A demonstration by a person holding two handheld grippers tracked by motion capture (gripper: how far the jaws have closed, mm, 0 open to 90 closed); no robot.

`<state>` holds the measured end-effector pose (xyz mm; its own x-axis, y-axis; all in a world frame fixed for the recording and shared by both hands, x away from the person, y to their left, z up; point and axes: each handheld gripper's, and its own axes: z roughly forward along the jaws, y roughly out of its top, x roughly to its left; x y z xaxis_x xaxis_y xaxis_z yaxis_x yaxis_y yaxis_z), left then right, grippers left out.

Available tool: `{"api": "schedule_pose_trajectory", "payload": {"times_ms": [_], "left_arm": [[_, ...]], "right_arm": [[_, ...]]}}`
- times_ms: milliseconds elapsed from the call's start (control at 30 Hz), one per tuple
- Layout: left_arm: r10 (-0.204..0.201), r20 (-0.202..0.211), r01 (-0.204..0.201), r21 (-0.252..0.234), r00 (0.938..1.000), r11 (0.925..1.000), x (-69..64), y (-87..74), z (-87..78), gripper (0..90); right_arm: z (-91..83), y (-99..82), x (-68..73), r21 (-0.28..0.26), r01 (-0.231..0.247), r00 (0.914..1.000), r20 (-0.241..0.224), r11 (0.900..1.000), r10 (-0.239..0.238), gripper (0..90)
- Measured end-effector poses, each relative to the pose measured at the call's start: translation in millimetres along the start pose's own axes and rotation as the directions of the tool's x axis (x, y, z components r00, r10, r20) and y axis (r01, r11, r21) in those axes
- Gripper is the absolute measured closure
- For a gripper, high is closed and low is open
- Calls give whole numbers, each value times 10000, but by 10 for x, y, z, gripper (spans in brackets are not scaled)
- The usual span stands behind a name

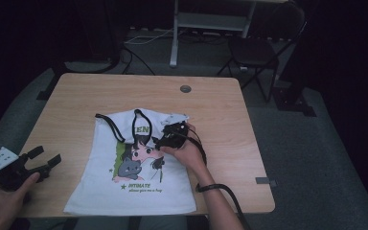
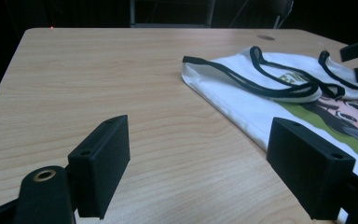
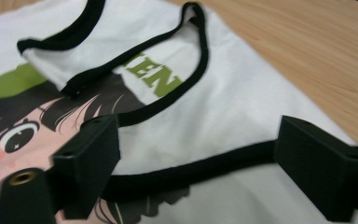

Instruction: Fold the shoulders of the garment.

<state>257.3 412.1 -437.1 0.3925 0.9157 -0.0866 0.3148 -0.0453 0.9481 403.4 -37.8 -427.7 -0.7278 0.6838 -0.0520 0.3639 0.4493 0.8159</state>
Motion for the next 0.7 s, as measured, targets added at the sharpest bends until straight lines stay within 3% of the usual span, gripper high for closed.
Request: {"api": "schedule_pose_trajectory", "payload": {"times_ms": [167, 267, 367, 433, 533, 700], "left_arm": [[91, 106, -90, -110, 9999, 9999, -34, 116, 91, 208], [250, 379, -248, -54, 9990, 9997, -77, 232, 212, 208], [497, 646, -512, 219, 9967, 9984, -108, 369, 403, 208], [492, 970, -567, 766, 9941, 9954, -130, 458, 567, 208], [587, 1244, -723, 1075, 9905, 9916, -166, 588, 815, 208], [559, 1180, -711, 1292, 9914, 9891, -135, 769, 1101, 208]], "right_arm": [[-157, -36, -92, -251, -244, 9995, 185, 9994, 249, 132], [-250, -75, -173, -347, -520, 9979, 372, 9980, 532, 132], [-337, -126, -270, -458, -753, 9954, 558, 9961, 778, 132], [-398, -161, -332, -483, -938, 9931, 654, 9944, 969, 132], [-497, -220, -432, -597, -1216, 9886, 825, 9908, 1263, 132], [-625, -291, -585, -694, -1512, 9814, 1085, 9861, 1581, 132]]}}
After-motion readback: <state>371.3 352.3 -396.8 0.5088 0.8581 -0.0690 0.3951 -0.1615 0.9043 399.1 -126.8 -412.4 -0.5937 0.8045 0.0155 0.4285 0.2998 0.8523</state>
